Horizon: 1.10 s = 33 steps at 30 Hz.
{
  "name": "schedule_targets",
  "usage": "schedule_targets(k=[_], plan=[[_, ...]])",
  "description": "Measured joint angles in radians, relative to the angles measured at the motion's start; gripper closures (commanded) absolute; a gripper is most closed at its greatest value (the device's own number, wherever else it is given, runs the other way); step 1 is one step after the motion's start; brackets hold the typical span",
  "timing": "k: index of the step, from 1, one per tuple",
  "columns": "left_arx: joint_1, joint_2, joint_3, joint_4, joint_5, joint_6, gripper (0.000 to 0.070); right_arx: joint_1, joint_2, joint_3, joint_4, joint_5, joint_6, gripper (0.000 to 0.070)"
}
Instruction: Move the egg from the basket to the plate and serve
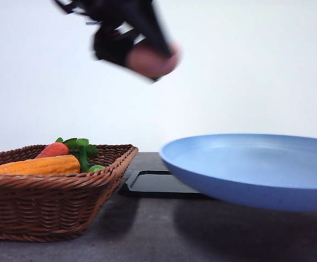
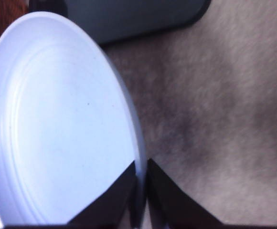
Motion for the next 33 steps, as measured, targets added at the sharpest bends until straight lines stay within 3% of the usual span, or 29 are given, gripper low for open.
schedule_targets(k=[2,11,22,33], plan=[[-0.046,0.002,0.0,0.029,-0.024,-0.011,0.0482,0.013,0.021,0.0,0.0,-0.003,-0.002,0.07],[-0.24,0.065,0.0,0.169,-0.323,-0.018,0.0481,0.048,0.035,0.0,0.004,-0.004,-0.003,0.07],[-0.32,0.223,-0.001,0.235,-0.418,-0.019,0.0481,0.049,0.035,0.0,0.005,-0.004,-0.003,0.07],[-0.339,0.257,-0.001,0.285,-0.422,-0.019,0.0476,0.049,0.035,0.0,0.005,-0.004,-0.003,0.07]])
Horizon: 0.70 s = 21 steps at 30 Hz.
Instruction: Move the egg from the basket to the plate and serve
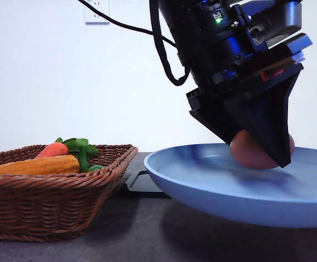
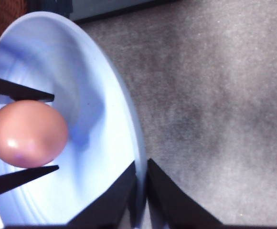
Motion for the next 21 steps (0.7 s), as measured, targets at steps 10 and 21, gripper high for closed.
schedule_targets(k=[10,21], plan=[[-0.001,0.026,0.0,0.004,0.0,-0.006,0.0406,0.0,0.0,0.0,-0.001,0.002,-0.002,0.07],[-0.001,0.026,0.0,0.006,0.036,-0.061,0.0336,0.0,0.0,0.0,0.0,0.001,-0.007,0.07]])
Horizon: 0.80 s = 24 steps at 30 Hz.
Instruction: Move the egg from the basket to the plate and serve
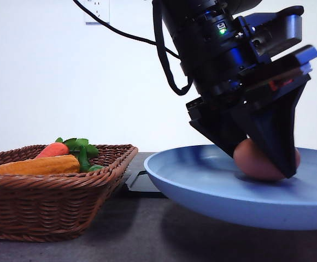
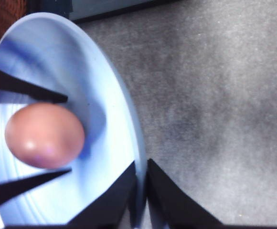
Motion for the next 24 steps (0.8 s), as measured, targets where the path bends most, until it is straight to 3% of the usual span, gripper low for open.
schedule_targets(k=[10,24], plan=[[0.052,-0.111,-0.001,-0.043,0.016,-0.033,0.0338,-0.019,0.105,0.036,-0.01,0.0,-0.048,0.07],[0.128,-0.443,-0.001,-0.193,0.017,-0.046,0.0341,-0.098,0.467,0.323,0.016,0.013,-0.168,0.07]])
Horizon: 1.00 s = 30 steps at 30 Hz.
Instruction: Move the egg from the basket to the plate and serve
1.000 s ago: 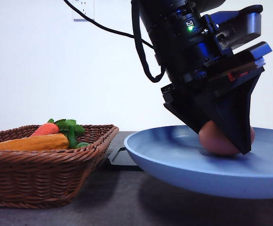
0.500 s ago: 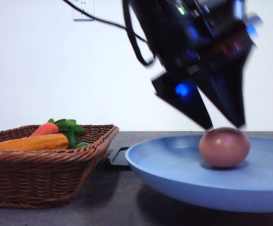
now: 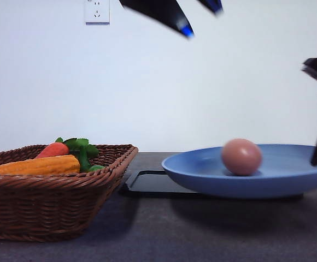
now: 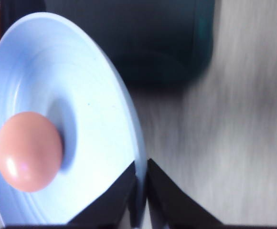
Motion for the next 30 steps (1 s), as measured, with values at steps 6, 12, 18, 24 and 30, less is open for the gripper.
schedule_targets(k=[6,12,18,24,30], plan=[[0.069,-0.109,0.0,-0.063,0.0,-0.015,0.0342,-0.009,0.161,0.157,0.02,-0.015,-0.008,0.07],[0.178,-0.184,0.0,-0.109,0.0,-0.024,0.0343,-0.01,0.311,0.276,0.032,-0.02,-0.009,0.07],[0.305,-0.268,0.0,-0.139,-0.001,-0.026,0.0344,-0.01,0.423,0.359,0.051,-0.02,-0.009,0.07],[0.436,-0.372,-0.048,-0.142,-0.001,-0.026,0.0347,-0.01,0.493,0.411,0.066,-0.02,-0.009,0.07],[0.541,-0.489,-0.161,-0.103,-0.001,-0.028,0.038,-0.012,0.5,0.414,0.083,-0.02,-0.009,0.07]])
